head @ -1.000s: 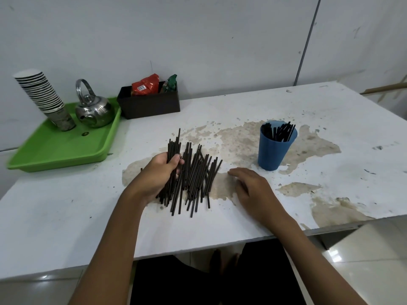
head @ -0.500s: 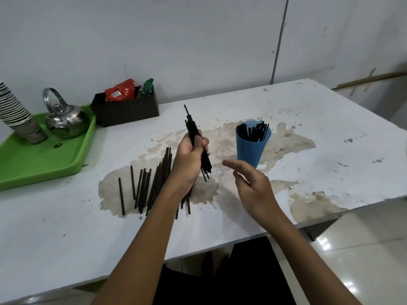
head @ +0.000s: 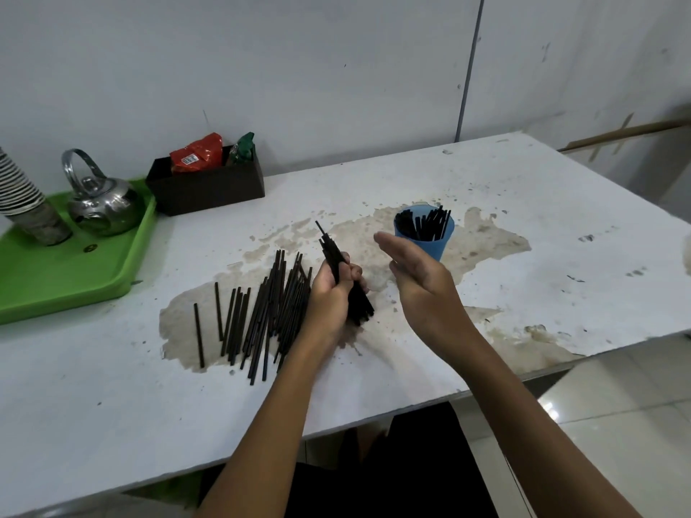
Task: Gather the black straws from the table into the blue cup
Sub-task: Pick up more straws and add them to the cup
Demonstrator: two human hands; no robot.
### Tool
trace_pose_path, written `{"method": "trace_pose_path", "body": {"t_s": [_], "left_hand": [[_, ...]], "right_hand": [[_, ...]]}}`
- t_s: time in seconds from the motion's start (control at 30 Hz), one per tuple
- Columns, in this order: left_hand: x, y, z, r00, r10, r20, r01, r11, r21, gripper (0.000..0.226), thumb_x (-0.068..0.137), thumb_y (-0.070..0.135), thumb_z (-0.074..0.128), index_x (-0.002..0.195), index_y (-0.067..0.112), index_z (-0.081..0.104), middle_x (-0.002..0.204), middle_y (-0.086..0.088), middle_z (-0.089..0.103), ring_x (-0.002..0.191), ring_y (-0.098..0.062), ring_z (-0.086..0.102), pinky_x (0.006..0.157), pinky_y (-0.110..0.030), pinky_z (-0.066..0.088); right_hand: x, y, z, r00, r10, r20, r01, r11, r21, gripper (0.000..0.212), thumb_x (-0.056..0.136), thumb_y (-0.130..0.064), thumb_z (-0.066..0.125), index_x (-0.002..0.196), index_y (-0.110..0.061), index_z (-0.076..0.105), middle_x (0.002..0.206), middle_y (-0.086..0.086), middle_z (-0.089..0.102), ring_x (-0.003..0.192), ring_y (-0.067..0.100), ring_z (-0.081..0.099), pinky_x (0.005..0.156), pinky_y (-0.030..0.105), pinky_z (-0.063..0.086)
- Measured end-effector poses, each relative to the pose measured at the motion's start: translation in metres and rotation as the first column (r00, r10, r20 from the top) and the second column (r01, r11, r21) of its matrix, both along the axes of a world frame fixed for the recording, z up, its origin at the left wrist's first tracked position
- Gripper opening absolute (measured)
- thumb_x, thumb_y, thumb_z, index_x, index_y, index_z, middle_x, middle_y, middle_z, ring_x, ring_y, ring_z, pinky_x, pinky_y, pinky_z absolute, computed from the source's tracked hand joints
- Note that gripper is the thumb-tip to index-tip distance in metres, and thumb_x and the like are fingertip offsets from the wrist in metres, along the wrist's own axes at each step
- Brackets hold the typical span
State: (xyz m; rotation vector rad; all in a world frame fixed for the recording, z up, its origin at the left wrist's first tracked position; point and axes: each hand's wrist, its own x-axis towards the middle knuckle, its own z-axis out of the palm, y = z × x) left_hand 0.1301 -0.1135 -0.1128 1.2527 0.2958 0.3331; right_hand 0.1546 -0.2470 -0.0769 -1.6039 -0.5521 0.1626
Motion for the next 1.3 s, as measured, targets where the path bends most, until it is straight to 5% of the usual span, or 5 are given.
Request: {"method": "trace_pose_path", "body": {"t_s": [0.23,0.6,0.87,0.97,1.3], "left_hand": [[-0.002,0.001,-0.001,1.000,-0.008,-0.019,0.006,0.994,-0.111,0.016,0.107,0.017,0.041,0.096,0.017,0.052,0.066,0.008,0.048,0.055,-0.010,0.040,0.046,-0.026,0.033],[-0.010,-0.006,0.007,0.994,0.078,-0.073,-0.068,0.989,0.132,0.031,0.105,0.042,0.041,0.088,0.018,0.050,0.061,0.009,0.037,0.048,-0.005,0.034,0.042,-0.018,0.031],[-0.010,-0.006,0.007,0.998,0.032,-0.053,-0.022,0.985,0.171,0.033,0.105,0.043,0.039,0.085,0.018,0.046,0.061,0.008,0.030,0.049,-0.006,0.029,0.042,-0.019,0.028],[-0.009,-0.005,0.004,0.997,0.034,-0.064,-0.022,0.984,0.180,0.034,0.105,0.045,0.039,0.082,0.020,0.046,0.060,0.009,0.031,0.049,-0.009,0.029,0.047,-0.029,0.028],[-0.008,-0.004,-0.001,1.000,-0.007,-0.019,0.011,0.977,0.212,0.033,0.105,0.044,0.039,0.082,0.021,0.046,0.058,0.014,0.030,0.048,-0.007,0.029,0.049,-0.030,0.027]], "right_hand": [[0.019,0.017,0.012,0.997,0.069,0.028,-0.064,0.987,-0.145,0.058,0.093,0.007,0.030,0.140,-0.021,0.049,0.143,-0.010,0.050,0.134,-0.003,0.039,0.111,0.017,0.032],[0.036,0.030,0.019,0.991,0.131,0.012,-0.123,0.956,-0.265,0.079,0.079,0.020,0.027,0.144,-0.023,0.041,0.142,-0.005,0.052,0.121,0.010,0.052,0.090,0.039,0.048],[0.040,0.032,0.024,0.987,0.120,0.107,-0.081,0.946,-0.315,0.083,0.079,0.022,0.029,0.147,-0.025,0.037,0.142,-0.003,0.052,0.114,0.006,0.056,0.088,0.024,0.047],[0.043,0.035,0.023,0.982,0.129,0.140,-0.072,0.932,-0.354,0.082,0.075,0.023,0.028,0.143,-0.020,0.044,0.140,-0.001,0.054,0.128,0.005,0.047,0.092,0.004,0.039],[0.040,0.040,0.026,0.973,0.115,0.201,-0.030,0.923,-0.383,0.082,0.076,0.023,0.028,0.145,-0.020,0.039,0.142,-0.002,0.050,0.131,0.013,0.047,0.097,0.016,0.040]]}}
